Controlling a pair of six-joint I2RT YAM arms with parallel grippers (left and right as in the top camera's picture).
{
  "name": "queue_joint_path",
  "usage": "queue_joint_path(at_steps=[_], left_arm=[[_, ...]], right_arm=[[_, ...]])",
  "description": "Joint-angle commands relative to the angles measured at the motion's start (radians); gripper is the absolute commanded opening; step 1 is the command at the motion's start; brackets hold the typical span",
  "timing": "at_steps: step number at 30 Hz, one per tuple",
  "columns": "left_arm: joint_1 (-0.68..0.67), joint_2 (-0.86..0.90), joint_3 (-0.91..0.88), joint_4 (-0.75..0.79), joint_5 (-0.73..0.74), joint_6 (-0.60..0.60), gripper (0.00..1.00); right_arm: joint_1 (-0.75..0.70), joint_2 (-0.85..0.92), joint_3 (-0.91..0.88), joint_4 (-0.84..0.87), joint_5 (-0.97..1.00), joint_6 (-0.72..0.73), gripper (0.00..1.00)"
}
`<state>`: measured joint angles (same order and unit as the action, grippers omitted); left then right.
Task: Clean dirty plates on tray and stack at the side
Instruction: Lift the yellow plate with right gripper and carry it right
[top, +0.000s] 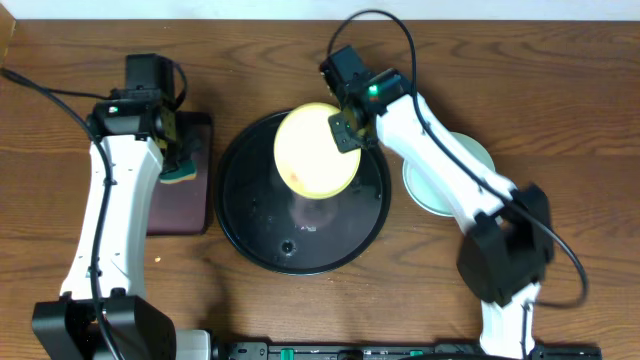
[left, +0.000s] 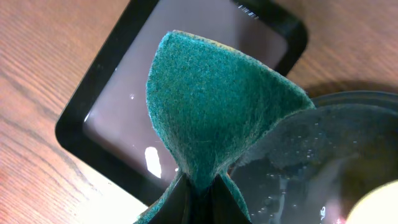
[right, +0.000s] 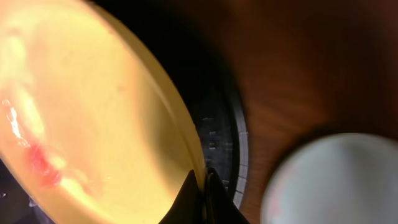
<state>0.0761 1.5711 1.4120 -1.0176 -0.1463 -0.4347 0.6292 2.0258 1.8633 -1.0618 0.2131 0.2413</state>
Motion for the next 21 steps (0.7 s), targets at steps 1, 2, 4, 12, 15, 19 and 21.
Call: queue_joint_path(at_steps=[1,2,4,12,15,19,21], left_arm=[[0.032,0.032,-0.021,-0.003,0.058,0.027,0.07],[0.039,0.041,-0.022,-0.003,0.071,0.034,0.07],[0.048,0.059,-0.023,-0.003,0.089,0.038,0.07],[0.053,0.114,-0.023,-0.003,0.095,0.038,0.07],[0.053,0.122,-0.023,-0.003,0.095,0.038,0.07],[0.053,0.124,-0.023,-0.003,0.095,0.038,0.08],[0.053,0.124,-0.023,-0.003,0.095,0.038,0.07]], right_arm=[[0.083,-0.06,0.006,-0.008,0.344,-0.014,0.01],[0.11,-0.074,0.006,-0.01,0.418,-0.014,0.01],[0.158,-0.092,0.006,-0.018,0.542,-0.013,0.01],[0.347,-0.102,0.006,-0.065,0.874,-0.01,0.01],[0.396,-0.103,0.006,-0.085,0.998,0.002,0.01],[0.441,-0.105,0.006,-0.094,1.151,0.048,0.01],[0.457,-0.106,0.006,-0.094,1.181,0.055,0.01]])
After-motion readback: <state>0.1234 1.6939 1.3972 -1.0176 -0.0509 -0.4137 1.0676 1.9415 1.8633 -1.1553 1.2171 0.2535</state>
